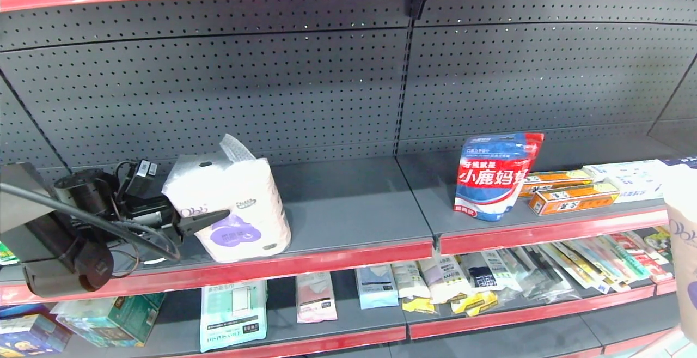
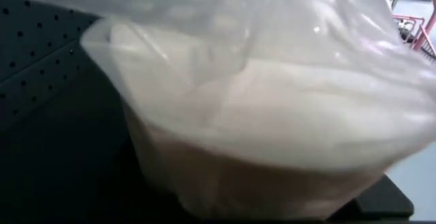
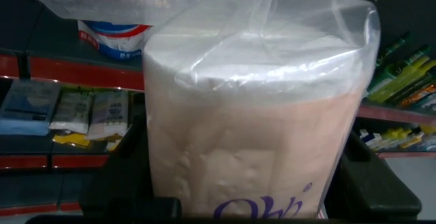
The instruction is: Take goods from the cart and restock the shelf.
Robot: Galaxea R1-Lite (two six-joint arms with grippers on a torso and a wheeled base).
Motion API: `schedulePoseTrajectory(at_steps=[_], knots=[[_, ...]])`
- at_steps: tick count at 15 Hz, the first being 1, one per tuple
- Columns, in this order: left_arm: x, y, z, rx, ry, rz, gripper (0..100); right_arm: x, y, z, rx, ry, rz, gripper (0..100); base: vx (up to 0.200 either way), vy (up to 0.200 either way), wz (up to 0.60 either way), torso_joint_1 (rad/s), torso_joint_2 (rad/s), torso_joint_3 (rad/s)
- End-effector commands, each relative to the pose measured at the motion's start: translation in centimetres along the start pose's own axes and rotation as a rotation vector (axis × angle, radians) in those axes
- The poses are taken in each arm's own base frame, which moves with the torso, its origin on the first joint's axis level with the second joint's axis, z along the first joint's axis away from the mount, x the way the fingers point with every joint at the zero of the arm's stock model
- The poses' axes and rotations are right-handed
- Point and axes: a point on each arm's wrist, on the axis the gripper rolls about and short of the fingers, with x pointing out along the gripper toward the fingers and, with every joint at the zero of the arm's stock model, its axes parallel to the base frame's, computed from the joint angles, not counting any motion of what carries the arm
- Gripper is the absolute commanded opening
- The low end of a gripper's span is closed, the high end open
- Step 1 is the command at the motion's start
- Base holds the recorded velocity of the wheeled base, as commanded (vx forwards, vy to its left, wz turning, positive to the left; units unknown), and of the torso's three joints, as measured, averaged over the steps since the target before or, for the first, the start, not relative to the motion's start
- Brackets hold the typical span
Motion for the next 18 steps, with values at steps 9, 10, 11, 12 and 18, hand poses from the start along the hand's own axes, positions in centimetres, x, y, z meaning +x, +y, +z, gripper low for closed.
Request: schedulePoseTrajectory(at_steps=[9, 10, 11, 12, 18], knots=[[2.2, 0.3, -0.6, 0.020, -0.012, -0.004, 0, -0.2, 0.0, 0.1, 0.002, -0.010, -0.003, 0, 0.000, 0.000, 0.00, 0.000, 0.00, 0.000], [2.4, 0.6, -0.3, 0.032, -0.016, 0.017, 0, -0.2, 0.0, 0.1, 0.002, -0.010, -0.003, 0, 0.000, 0.000, 0.00, 0.000, 0.00, 0.000], [2.4, 0.5, -0.2, 0.024, -0.016, 0.024, 0, -0.2, 0.0, 0.1, 0.002, -0.010, -0.003, 0, 0.000, 0.000, 0.00, 0.000, 0.00, 0.000], [2.4, 0.6, 0.0, 0.019, -0.018, 0.026, 0, -0.2, 0.0, 0.1, 0.002, -0.010, -0.003, 0, 0.000, 0.000, 0.00, 0.000, 0.00, 0.000], [2.6, 0.1, -0.1, 0.002, -0.019, 0.007, 0, -0.2, -0.1, 0.1, 0.002, -0.011, -0.004, 0, 0.000, 0.000, 0.00, 0.000, 0.00, 0.000]])
